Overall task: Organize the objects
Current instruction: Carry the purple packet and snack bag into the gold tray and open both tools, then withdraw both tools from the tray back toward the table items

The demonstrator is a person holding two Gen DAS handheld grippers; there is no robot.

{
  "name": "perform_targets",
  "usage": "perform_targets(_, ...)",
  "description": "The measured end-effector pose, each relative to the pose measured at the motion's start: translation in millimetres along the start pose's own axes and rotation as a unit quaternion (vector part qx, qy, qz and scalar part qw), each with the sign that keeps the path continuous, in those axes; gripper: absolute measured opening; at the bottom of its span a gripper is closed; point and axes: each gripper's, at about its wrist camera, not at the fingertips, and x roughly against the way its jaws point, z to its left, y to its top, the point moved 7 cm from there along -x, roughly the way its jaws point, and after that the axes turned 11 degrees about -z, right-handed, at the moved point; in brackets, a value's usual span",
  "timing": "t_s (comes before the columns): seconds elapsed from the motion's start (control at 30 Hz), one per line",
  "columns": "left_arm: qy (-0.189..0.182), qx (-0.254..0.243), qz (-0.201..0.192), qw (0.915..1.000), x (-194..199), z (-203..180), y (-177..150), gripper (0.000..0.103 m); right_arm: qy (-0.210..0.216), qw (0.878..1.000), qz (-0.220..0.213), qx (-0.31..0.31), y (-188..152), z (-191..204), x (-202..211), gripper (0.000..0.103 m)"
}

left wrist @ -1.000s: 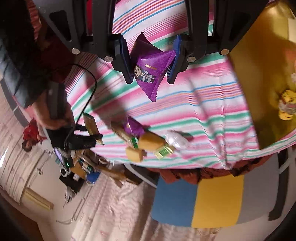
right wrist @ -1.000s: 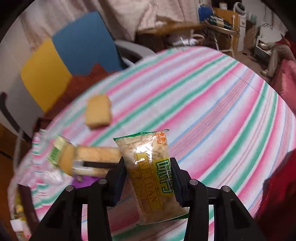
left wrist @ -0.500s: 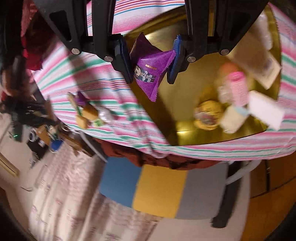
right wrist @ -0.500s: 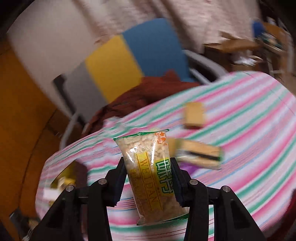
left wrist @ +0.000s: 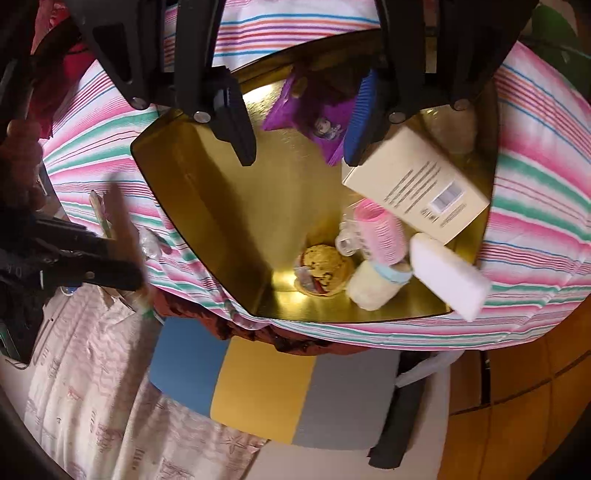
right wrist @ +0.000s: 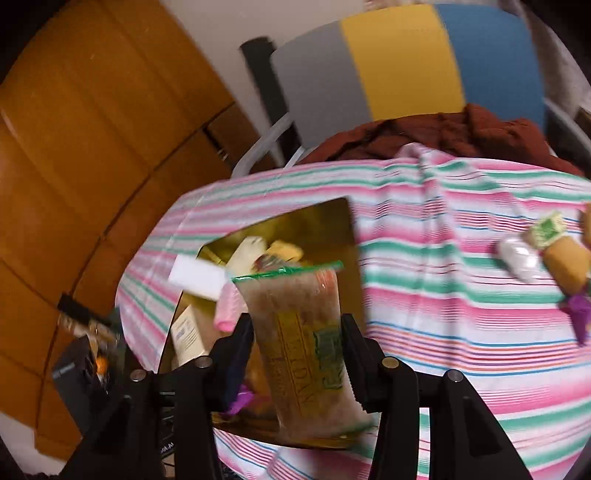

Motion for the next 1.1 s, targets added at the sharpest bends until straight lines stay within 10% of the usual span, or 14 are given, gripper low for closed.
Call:
perform_targets(0.1,0.007,0.005,-0.005,0.9999,4,5,1,0.057,-0.003,1.0,-0.016,0.009,-5,10,-6,0.093)
perform_targets(0.27,0.045,-0.002,-0.045,0.998,16,9,16,0.057,-0.03,0.997,-0.055,0.044,-8,16,6,0.102)
perform_targets(0.57,0.11,-0.031,-0.083,0.99,32,10,32,0.057,-0.15,0.968,-0.135,0.148,-24,19,30,0.103)
perform_targets(1.1,0.131,-0.053,-0.123,0.9823,55,-2,45,0.066,-0.156,0.979,-0.087,0.1,-40,-4,30,0.103)
